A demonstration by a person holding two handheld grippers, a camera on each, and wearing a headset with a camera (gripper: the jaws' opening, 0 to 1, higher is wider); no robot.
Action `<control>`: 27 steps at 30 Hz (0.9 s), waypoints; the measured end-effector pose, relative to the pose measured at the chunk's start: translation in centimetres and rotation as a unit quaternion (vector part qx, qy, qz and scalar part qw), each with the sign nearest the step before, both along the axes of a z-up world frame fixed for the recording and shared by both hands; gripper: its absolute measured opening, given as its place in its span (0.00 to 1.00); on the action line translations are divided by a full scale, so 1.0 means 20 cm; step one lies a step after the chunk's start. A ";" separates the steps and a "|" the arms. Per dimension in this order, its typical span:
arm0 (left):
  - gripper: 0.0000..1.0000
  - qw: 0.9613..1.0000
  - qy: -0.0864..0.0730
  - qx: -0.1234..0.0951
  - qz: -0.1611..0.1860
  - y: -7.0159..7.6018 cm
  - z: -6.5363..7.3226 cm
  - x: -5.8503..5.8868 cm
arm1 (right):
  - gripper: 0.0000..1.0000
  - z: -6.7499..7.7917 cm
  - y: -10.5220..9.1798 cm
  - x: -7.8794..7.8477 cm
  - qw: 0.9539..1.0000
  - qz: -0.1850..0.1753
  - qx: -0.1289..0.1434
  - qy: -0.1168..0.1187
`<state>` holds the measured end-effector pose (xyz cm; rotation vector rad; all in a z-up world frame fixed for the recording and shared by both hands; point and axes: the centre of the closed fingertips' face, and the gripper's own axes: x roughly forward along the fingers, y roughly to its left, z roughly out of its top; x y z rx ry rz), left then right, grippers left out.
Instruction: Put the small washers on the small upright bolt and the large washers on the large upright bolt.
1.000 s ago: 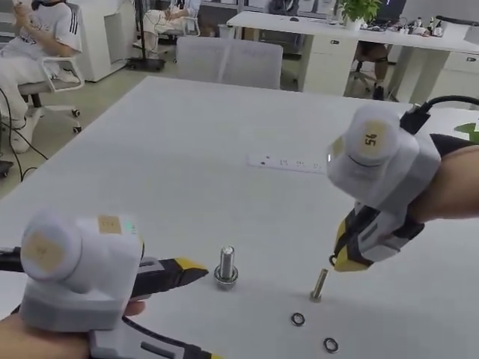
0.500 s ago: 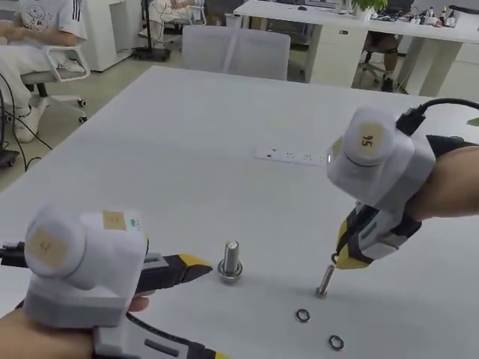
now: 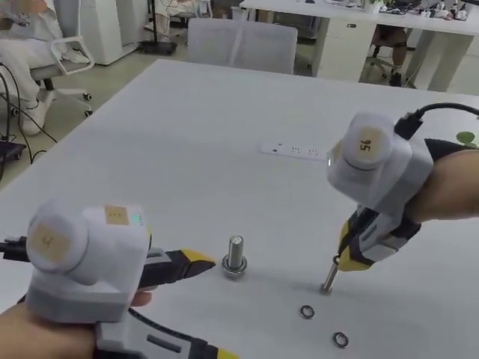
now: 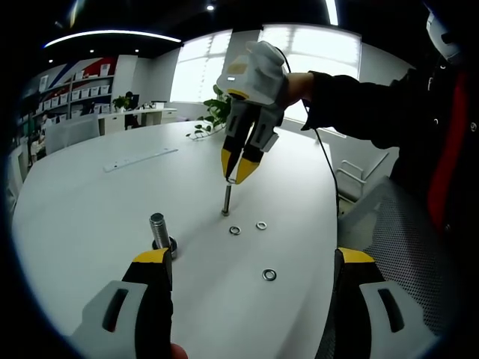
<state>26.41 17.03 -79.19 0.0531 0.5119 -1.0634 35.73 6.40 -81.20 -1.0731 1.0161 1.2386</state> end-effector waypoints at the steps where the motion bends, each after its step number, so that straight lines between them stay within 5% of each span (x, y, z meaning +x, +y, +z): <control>1: 0.89 1.000 0.000 0.000 0.000 0.00 0.00 0.00 | 0.13 0.00 0.00 0.00 1.000 0.000 0.000 0.000; 27: 0.89 1.000 0.003 0.001 0.007 0.02 0.00 0.00 | 0.13 -0.08 0.01 0.01 1.000 0.002 -0.007 0.011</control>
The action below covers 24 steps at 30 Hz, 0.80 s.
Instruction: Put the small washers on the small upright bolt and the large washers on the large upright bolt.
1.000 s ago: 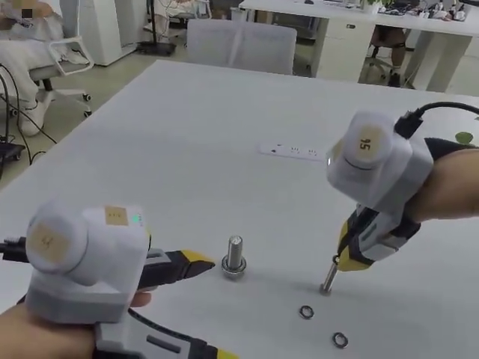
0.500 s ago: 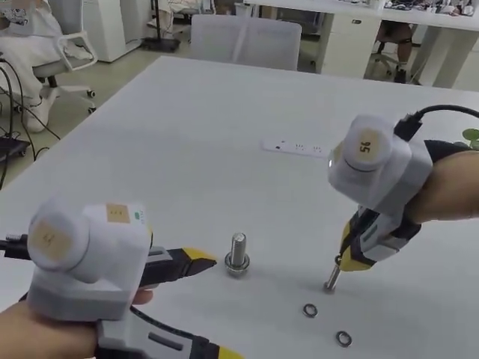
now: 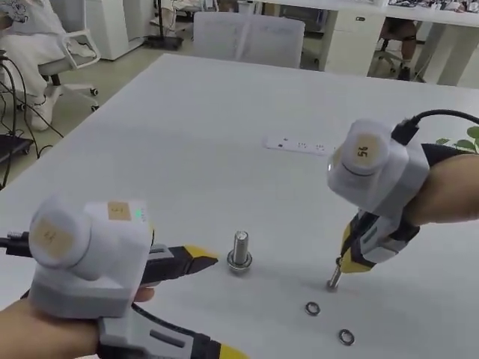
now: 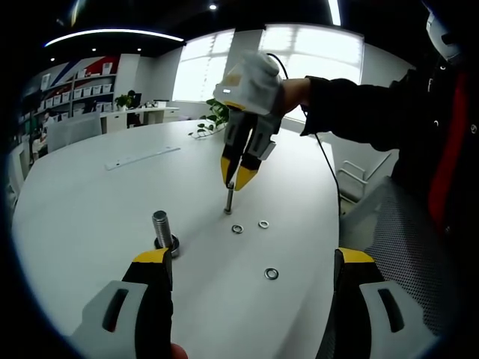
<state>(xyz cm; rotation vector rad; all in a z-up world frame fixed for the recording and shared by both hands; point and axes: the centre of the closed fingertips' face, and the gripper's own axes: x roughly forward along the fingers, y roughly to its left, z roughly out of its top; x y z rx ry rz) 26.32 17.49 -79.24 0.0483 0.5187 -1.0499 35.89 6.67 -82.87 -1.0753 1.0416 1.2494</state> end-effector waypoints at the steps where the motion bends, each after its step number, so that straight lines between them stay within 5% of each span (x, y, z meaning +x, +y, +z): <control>1: 0.89 1.000 0.000 0.000 0.000 0.00 0.00 0.00 | 0.13 -0.01 0.00 0.00 1.000 -0.001 0.000 0.001; 24: 0.89 1.000 0.003 0.005 0.007 0.01 0.00 0.00 | 0.14 -0.20 -0.01 0.02 1.000 -0.002 -0.009 0.019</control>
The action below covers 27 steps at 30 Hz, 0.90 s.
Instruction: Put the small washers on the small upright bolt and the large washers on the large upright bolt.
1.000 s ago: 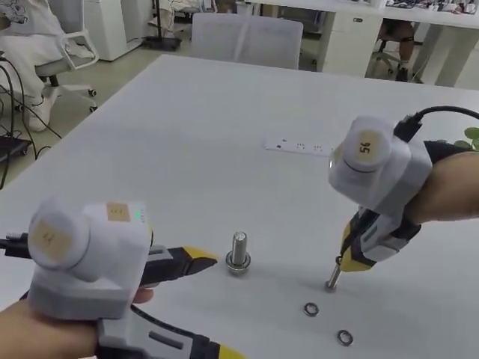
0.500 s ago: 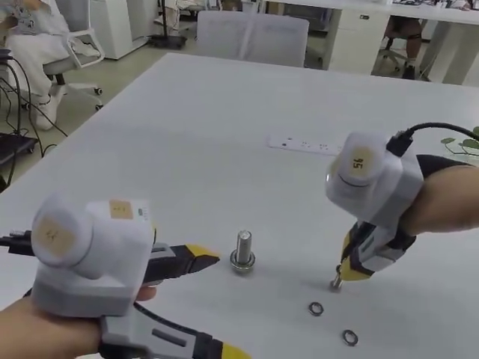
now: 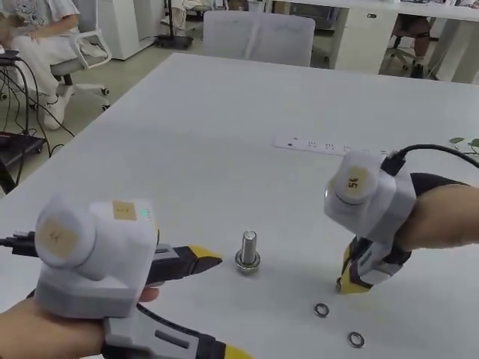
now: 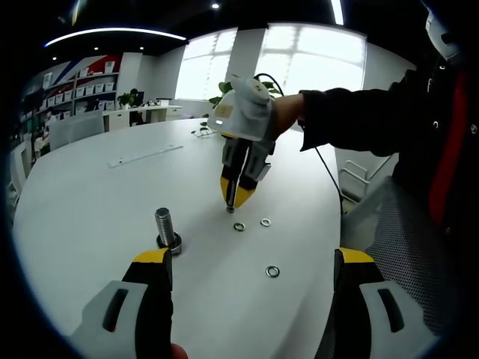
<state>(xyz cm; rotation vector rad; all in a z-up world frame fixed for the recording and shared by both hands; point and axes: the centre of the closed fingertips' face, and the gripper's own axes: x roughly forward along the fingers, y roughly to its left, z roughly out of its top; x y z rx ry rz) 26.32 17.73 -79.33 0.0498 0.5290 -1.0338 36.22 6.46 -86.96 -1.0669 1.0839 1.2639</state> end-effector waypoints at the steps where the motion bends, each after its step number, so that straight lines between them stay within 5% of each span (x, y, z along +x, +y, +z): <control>1: 0.89 1.000 0.000 0.000 0.000 0.00 0.00 0.00 | 0.14 0.00 0.00 0.00 1.000 0.000 0.000 -0.001; 27: 0.89 1.000 -0.001 0.001 0.003 0.00 0.00 0.00 | 0.20 -0.01 -0.01 -0.02 1.000 -0.007 0.003 0.000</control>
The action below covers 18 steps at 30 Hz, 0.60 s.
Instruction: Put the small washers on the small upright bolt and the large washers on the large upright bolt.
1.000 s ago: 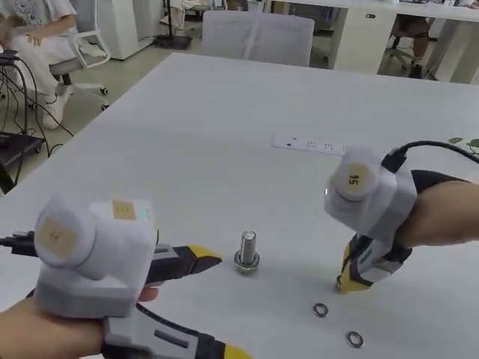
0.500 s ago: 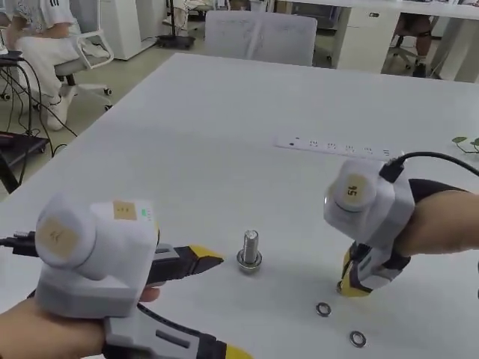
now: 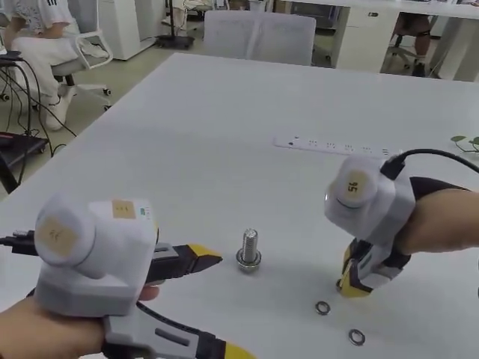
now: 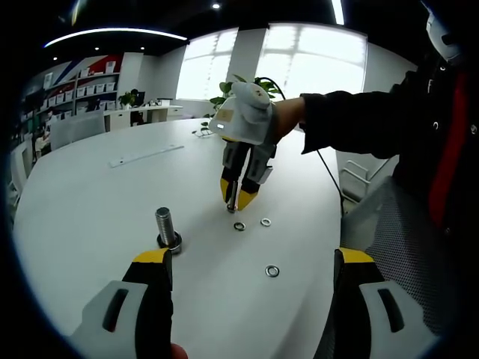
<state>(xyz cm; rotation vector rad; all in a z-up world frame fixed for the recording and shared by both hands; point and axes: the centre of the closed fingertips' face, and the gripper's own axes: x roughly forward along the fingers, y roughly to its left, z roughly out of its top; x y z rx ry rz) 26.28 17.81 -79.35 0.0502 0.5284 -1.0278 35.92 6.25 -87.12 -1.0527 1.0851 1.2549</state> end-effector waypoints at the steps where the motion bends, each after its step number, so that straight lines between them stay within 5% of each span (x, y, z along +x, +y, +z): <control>1: 0.89 1.000 0.000 0.000 0.000 0.00 0.00 0.00 | 0.22 0.00 0.00 0.00 1.000 -0.001 0.001 0.000; 18: 0.89 1.000 -0.005 0.001 -0.001 0.00 0.01 -0.01 | 0.40 0.04 -0.06 -0.01 1.000 -0.024 0.013 -0.003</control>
